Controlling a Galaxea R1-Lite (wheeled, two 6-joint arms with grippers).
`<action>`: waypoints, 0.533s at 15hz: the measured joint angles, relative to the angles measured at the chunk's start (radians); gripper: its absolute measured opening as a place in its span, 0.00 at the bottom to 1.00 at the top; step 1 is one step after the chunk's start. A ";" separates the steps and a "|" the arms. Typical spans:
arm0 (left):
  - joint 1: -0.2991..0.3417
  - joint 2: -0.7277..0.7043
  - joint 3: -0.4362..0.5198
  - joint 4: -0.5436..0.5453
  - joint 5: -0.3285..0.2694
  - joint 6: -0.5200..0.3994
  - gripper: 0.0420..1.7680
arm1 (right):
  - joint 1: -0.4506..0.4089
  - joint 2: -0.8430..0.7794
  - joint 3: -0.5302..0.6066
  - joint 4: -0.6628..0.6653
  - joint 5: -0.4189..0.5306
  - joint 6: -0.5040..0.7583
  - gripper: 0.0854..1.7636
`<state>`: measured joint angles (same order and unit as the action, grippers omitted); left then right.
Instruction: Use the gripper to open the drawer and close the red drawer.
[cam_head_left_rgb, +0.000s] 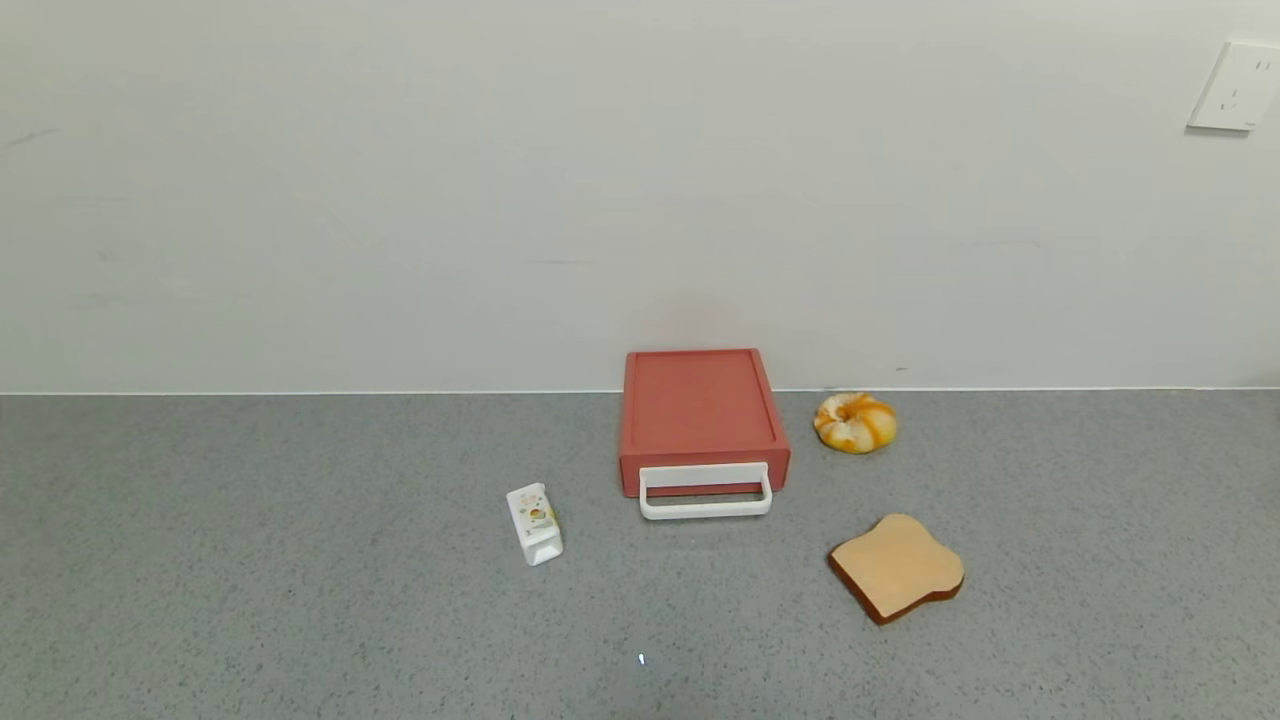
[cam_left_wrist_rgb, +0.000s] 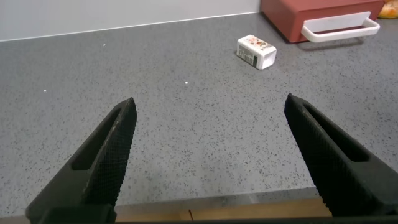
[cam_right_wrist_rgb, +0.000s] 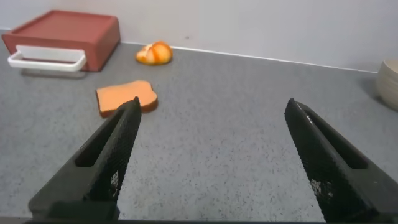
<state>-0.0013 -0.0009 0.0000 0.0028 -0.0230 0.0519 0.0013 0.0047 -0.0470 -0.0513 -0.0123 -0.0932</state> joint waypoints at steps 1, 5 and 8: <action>0.000 0.000 0.000 0.000 0.000 0.000 0.97 | 0.000 -0.002 0.025 -0.003 -0.001 -0.001 0.96; 0.000 0.000 0.000 0.000 0.000 0.000 0.97 | 0.000 -0.005 0.045 0.014 0.017 0.021 0.96; 0.000 0.000 0.000 0.000 0.000 -0.001 0.97 | 0.000 -0.005 0.047 0.062 0.028 0.059 0.96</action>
<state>-0.0017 -0.0009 0.0000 0.0032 -0.0230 0.0504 0.0013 0.0000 -0.0004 0.0111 0.0157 -0.0340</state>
